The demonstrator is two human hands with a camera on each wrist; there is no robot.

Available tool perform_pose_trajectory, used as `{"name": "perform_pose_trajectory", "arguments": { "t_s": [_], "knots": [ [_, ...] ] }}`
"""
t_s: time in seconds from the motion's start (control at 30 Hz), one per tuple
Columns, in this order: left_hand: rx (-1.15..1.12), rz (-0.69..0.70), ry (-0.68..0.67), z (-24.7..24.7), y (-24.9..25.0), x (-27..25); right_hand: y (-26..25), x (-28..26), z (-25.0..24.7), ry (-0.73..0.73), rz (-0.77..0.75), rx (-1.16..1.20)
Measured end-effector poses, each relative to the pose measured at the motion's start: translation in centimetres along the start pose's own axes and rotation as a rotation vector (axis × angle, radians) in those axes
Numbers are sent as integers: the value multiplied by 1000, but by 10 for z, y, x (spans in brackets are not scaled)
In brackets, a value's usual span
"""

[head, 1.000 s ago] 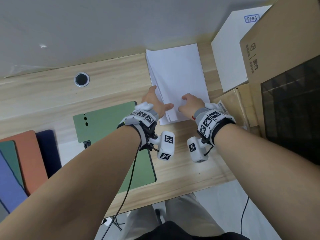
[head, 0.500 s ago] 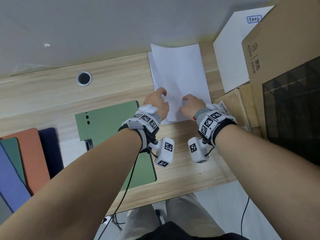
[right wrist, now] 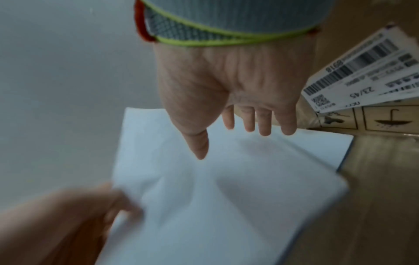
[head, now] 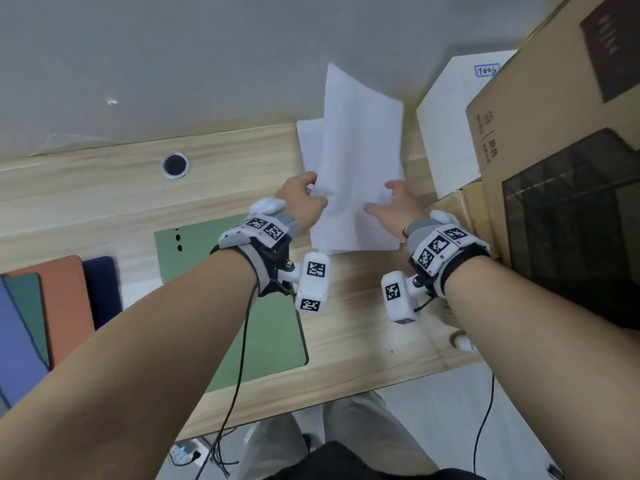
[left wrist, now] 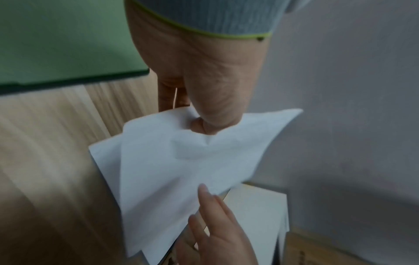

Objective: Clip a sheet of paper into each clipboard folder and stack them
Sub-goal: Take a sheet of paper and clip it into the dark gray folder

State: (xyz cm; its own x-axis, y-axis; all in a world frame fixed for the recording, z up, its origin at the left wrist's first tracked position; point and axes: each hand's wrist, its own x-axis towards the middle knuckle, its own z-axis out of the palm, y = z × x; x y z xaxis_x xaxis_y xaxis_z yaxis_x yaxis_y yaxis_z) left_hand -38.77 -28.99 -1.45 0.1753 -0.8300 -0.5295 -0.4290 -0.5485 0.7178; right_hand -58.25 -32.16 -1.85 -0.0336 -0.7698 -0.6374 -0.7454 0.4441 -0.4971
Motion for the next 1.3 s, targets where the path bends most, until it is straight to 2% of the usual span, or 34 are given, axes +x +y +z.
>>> {"name": "perform_pose_trajectory", "arguments": {
  "t_s": [0.1,0.23,0.3,0.37,0.43,0.47,0.6,0.73,0.8,0.9,1.17,1.3],
  "knots": [
    [-177,-27,11,-37,-11,-32,-12,-8,-4,13,32,230],
    [-310,-88,-25,-73,-32,-68,-18,-24,4,-156,69,570],
    [-323,-132,1,-87,-53,-87,-19,-32,22,-196,64,586],
    [-282,-197,70,-88,-77,-92,-19,-36,30,-101,54,472],
    [-181,-272,161,-88,-109,-101,-12,-40,41,24,42,239],
    [-106,-315,191,-88,-125,-105,-6,-45,43,36,59,140],
    [433,-404,183,-91,-171,-121,30,-53,47,12,142,-113],
    [703,-270,131,-105,-182,-108,45,-68,45,21,153,-252],
    [818,-178,65,-111,-174,-94,51,-68,44,16,186,-206],
    [856,-99,-12,-114,-161,-69,61,-66,43,37,171,-125],
    [897,-86,-144,-105,-149,-35,68,-58,44,50,167,53],
    [899,-87,-91,-109,-144,-35,68,-52,43,41,197,103]
  ]
}}
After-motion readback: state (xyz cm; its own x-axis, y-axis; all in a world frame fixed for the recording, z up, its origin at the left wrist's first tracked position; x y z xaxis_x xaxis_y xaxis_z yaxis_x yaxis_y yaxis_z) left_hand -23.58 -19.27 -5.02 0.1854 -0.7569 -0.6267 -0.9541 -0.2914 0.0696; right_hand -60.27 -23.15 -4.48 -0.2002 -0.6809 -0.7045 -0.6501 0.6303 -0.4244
